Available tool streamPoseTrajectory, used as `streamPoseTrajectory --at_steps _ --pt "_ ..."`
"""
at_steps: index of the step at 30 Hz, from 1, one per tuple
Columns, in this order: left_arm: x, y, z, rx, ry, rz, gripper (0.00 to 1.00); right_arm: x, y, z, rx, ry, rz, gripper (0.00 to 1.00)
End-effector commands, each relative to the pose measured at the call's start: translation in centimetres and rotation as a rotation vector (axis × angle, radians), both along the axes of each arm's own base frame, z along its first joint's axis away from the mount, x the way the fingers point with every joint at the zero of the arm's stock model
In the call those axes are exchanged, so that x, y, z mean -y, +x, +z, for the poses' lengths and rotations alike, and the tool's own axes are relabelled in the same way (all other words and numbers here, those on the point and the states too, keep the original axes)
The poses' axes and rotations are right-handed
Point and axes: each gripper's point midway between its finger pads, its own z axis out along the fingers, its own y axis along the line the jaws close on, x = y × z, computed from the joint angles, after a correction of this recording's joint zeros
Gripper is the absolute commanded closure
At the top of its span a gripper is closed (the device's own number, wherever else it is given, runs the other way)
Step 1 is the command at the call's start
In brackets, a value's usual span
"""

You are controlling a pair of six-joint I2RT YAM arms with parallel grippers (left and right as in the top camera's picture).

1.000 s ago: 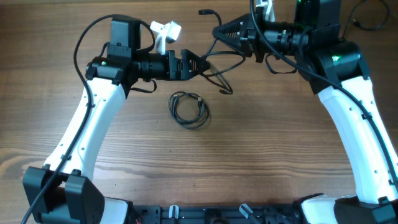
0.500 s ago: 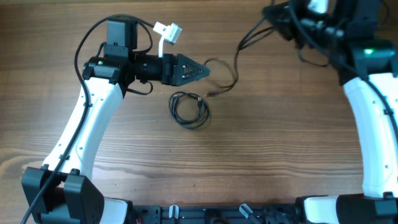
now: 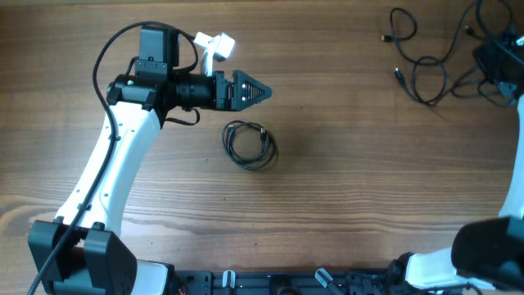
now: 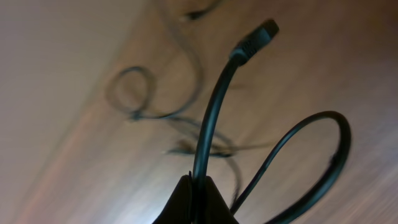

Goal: Untangle cables

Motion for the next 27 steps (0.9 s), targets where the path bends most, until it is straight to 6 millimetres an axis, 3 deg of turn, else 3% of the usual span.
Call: streamPoseTrajectory --at_steps 1,3,6,7,9,10,13,16,18,20,22,27 --pt "-0.2 0.3 -0.4 0.006 0.014 0.006 0.00 5.1 -1.6 -2.0 -0.150 -0.191 -0.151 0.96" --pt "-0.2 0.3 -0.4 0.003 0.015 0.006 0.00 6.6 -1.7 -3.3 -0.210 -0.255 -0.176 0.96" --pt "-0.2 0.2 -0.4 0.000 0.016 0.006 0.00 7.3 -0.7 -5.4 -0.260 -0.282 -0.136 0.96" --pt "-0.2 0.2 -0.5 -0.003 0.016 0.006 0.00 7.8 -0.7 -6.5 -0.298 -0.298 -0.149 0.91" --pt "-0.2 0.2 -0.5 -0.004 0.016 0.006 0.00 8.5 -0.9 -8.8 -0.371 -0.315 -0.163 0.61" --pt "-0.3 0.2 -0.5 -0.003 0.022 0.010 0.00 8.5 -0.9 -10.4 -0.408 -0.301 -0.153 0.38" --pt "-0.4 0.4 -0.7 -0.001 0.034 0.019 0.00 7.7 -0.6 -13.0 -0.451 -0.246 -0.107 0.18" --pt "-0.4 0.4 -0.7 -0.001 0.034 0.019 0.00 5.5 1.0 -14.0 -0.392 -0.130 -0.004 0.14" --pt "-0.4 0.4 -0.7 -0.001 0.034 0.019 0.00 1.7 3.2 -14.4 -0.296 0.025 0.189 0.14" --pt "-0.4 0.4 -0.7 -0.002 0.034 0.019 0.00 2.0 2.6 -14.6 -0.316 0.025 0.147 0.14" --pt "-0.4 0.2 -0.8 -0.013 0.036 0.019 0.00 3.5 0.4 -15.5 -0.383 0.012 -0.043 0.13" --pt "-0.4 0.2 -0.9 -0.016 0.039 0.020 0.01 4.2 0.0 -18.0 -0.417 -0.038 -0.032 0.13"
